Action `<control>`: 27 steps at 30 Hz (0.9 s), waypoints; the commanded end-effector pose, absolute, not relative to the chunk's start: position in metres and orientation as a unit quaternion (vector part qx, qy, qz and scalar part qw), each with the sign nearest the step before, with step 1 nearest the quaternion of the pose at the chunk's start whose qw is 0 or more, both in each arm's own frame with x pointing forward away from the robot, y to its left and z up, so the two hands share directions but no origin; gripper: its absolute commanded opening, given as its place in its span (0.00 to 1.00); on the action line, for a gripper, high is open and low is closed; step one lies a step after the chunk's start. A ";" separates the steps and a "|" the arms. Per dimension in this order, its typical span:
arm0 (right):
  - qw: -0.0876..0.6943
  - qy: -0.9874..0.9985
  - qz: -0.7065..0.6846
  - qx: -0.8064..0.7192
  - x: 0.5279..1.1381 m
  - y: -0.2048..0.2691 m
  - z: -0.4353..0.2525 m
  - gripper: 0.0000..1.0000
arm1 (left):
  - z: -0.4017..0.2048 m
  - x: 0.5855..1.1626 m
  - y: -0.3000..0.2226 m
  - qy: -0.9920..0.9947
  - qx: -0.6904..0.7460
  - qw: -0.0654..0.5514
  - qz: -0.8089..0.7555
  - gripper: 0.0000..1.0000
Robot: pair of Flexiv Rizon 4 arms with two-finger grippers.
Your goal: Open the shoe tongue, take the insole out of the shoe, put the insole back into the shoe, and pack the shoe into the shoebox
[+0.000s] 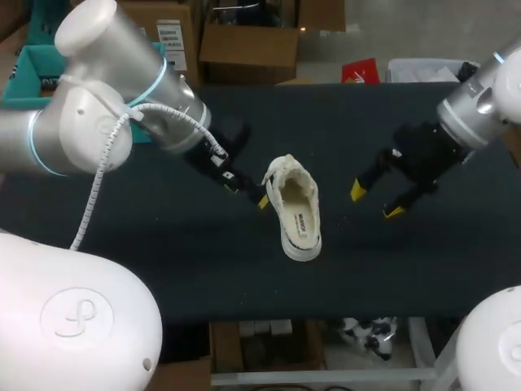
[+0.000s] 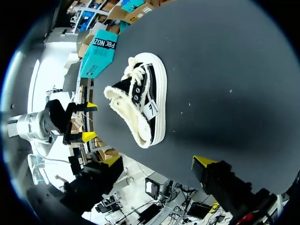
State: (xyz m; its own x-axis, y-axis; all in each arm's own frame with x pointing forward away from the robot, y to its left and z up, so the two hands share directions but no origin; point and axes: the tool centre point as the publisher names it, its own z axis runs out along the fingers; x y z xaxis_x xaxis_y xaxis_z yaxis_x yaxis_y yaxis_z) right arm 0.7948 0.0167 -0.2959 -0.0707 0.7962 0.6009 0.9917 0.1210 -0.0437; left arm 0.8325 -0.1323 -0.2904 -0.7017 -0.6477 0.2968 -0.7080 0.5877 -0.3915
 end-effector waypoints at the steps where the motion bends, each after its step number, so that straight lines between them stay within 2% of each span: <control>1: 0.166 -0.744 -0.179 -0.622 0.788 0.020 -0.282 1.00 | -0.305 0.833 -0.146 -0.835 0.511 0.056 0.198 1.00; 11: 0.058 -0.821 -0.150 -0.548 0.791 0.015 -0.275 1.00 | -0.306 0.827 -0.171 -0.789 0.597 0.053 0.136 1.00; 20: 0.018 -0.866 -0.126 -0.483 0.800 0.003 -0.286 1.00 | -0.327 0.853 -0.179 -0.753 0.643 0.074 0.119 1.00; 27: -0.010 -0.894 -0.121 -0.431 0.800 -0.018 -0.292 1.00 | -0.343 0.861 -0.188 -0.742 0.660 0.065 0.100 1.00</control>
